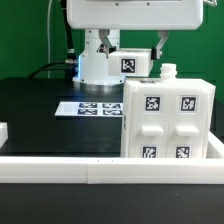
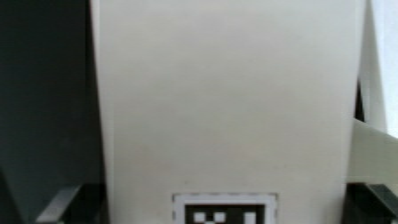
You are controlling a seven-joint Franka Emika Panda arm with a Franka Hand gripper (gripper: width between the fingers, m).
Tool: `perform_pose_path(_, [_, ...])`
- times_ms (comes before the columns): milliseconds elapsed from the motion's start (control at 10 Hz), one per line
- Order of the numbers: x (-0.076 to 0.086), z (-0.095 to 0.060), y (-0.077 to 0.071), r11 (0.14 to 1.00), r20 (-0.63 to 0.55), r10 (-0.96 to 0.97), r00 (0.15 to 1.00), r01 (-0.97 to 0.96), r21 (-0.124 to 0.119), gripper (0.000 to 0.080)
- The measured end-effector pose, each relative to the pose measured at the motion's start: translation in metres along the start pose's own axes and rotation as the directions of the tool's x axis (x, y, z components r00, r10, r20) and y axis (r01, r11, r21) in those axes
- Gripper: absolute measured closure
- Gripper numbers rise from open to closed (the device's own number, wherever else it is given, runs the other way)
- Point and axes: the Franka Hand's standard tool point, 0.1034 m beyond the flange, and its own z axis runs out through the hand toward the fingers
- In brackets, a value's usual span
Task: Assemble cabinet
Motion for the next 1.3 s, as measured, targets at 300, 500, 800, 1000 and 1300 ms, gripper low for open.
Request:
perform_pose_path(300, [0.005,-0.010,-0.006,1.000,0.002,-0.007,1.000,0.007,0.003,0.0239])
perform_pose_path(500, [0.020,-0.030,-0.017,1.000,-0.017,-0.014,1.000,0.015,0.012,0.0239])
perform_pose_path(800, [0.044,-0.037,-0.042,1.000,-0.039,-0.007,0.999,0.008,0.016,0.0239])
perform_pose_path(1000, [0.050,-0.026,-0.053,0.999,-0.033,-0.034,0.999,0.034,0.011,0.0239])
perform_pose_path(1300, [0.044,-0.009,-0.048,0.998,-0.006,-0.057,0.998,0.057,0.000,0.0239])
